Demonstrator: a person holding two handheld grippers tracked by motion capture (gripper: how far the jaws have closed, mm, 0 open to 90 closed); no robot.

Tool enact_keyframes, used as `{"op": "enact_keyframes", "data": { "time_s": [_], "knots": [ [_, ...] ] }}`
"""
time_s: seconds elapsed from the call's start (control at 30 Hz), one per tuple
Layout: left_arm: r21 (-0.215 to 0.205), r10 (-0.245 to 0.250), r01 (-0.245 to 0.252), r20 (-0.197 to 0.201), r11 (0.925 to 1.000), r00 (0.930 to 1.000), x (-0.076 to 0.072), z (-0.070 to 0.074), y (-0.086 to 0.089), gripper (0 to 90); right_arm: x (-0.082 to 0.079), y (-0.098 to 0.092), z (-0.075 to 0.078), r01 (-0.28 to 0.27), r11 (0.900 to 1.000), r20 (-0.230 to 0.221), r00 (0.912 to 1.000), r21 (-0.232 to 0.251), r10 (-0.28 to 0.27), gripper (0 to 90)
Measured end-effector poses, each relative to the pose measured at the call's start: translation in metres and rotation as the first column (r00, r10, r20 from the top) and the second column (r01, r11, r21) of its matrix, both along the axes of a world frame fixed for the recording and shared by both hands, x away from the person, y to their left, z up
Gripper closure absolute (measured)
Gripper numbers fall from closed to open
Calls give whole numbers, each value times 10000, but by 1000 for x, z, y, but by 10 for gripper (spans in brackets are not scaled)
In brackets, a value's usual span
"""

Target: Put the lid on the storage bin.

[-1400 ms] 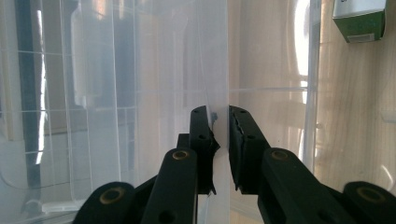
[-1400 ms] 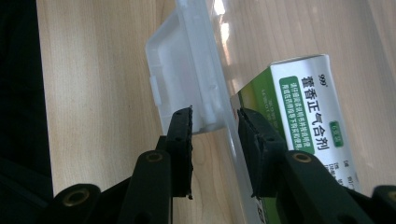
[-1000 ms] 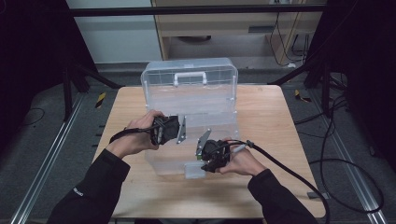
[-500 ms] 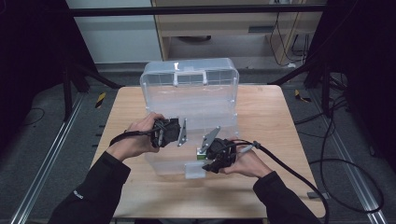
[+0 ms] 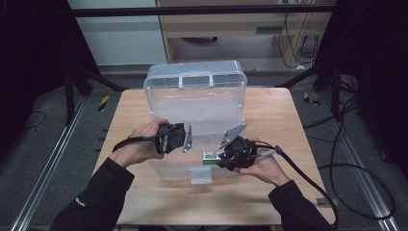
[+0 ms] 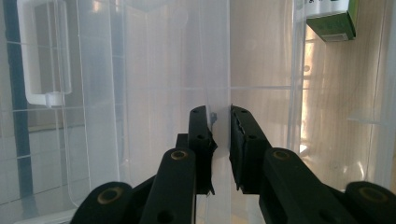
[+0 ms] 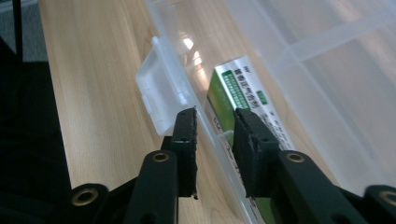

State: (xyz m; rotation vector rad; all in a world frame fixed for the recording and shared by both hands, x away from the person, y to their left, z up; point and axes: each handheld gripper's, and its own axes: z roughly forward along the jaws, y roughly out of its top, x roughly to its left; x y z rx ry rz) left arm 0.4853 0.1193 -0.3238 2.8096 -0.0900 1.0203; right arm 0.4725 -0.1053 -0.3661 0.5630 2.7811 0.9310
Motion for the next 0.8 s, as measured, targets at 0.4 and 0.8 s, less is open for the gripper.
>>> {"op": "enact_keyframes", "data": {
  "time_s": [0.4, 0.8],
  "knots": [
    [25, 116, -116, 41, 9999, 9999, -1, -1, -1, 786, -2, -23, 18, 919, 9897, 270, 9951, 1100, -954, 804],
    [38, 117, -117, 93, 9999, 9999, -3, -3, -3, 785, 1, -41, 38, 2015, 9460, 626, 9726, 2538, -2239, 861]
  ]
}}
